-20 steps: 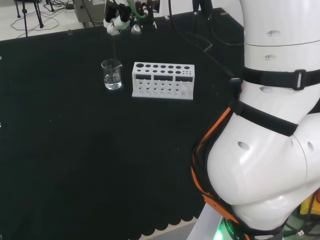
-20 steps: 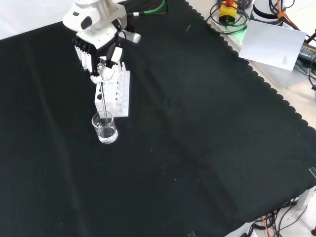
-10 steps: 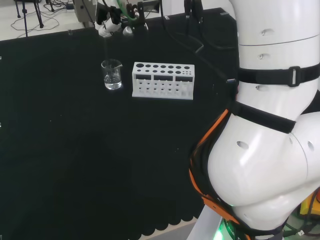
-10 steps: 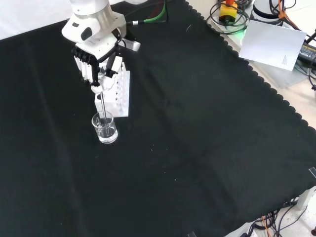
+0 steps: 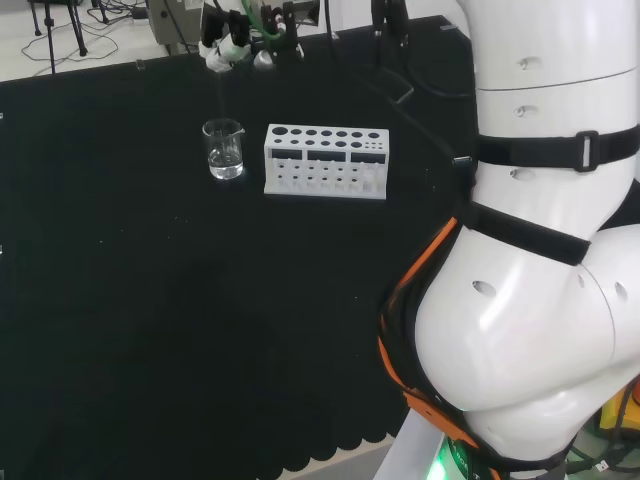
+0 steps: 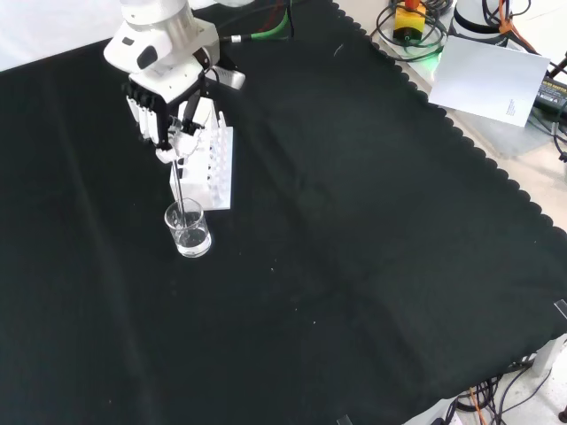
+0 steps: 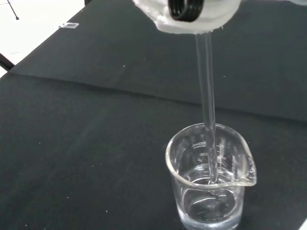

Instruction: Stir in the beaker to the left of the white test tube rack with the glass rod.

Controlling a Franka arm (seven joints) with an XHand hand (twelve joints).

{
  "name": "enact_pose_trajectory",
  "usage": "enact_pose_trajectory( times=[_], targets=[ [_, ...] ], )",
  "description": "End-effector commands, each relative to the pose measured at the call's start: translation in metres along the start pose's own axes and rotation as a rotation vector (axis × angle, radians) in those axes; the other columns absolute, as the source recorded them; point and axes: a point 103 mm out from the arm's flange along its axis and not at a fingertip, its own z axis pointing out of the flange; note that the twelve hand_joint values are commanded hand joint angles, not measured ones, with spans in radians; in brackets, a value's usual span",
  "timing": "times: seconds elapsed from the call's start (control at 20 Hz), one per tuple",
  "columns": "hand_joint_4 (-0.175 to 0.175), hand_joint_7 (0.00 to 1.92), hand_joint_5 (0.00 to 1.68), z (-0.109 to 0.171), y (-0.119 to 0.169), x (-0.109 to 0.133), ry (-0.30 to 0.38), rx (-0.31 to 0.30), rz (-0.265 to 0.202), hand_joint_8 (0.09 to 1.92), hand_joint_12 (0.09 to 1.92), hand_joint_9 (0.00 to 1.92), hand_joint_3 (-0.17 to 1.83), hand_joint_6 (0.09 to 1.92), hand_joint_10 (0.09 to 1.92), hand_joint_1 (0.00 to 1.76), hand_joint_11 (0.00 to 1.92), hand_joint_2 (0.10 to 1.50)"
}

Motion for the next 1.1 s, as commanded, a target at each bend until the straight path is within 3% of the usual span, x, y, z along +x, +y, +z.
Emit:
enact_pose_trajectory(
  times=[0.05,0.3,0.6,1.1],
  targets=[
    [-0.175,1.19,1.27,-0.005,-0.010,-0.008,-0.004,-0.002,0.018,0.97,0.94,1.72,0.02,0.17,0.62,1.31,1.48,1.02],
    [-0.175,1.19,1.27,-0.006,-0.022,0.003,0.007,-0.012,0.010,0.97,0.94,1.72,0.02,0.17,0.62,1.31,1.48,1.02],
    [-0.175,1.19,1.28,0.000,-0.008,0.025,0.016,0.021,-0.017,0.97,0.94,1.72,0.02,0.17,0.62,1.31,1.48,1.02],
    [-0.175,1.19,1.28,-0.006,0.012,0.033,0.020,-0.008,-0.044,0.97,0.94,1.72,0.02,0.16,0.63,1.31,1.48,1.02]
  ],
)
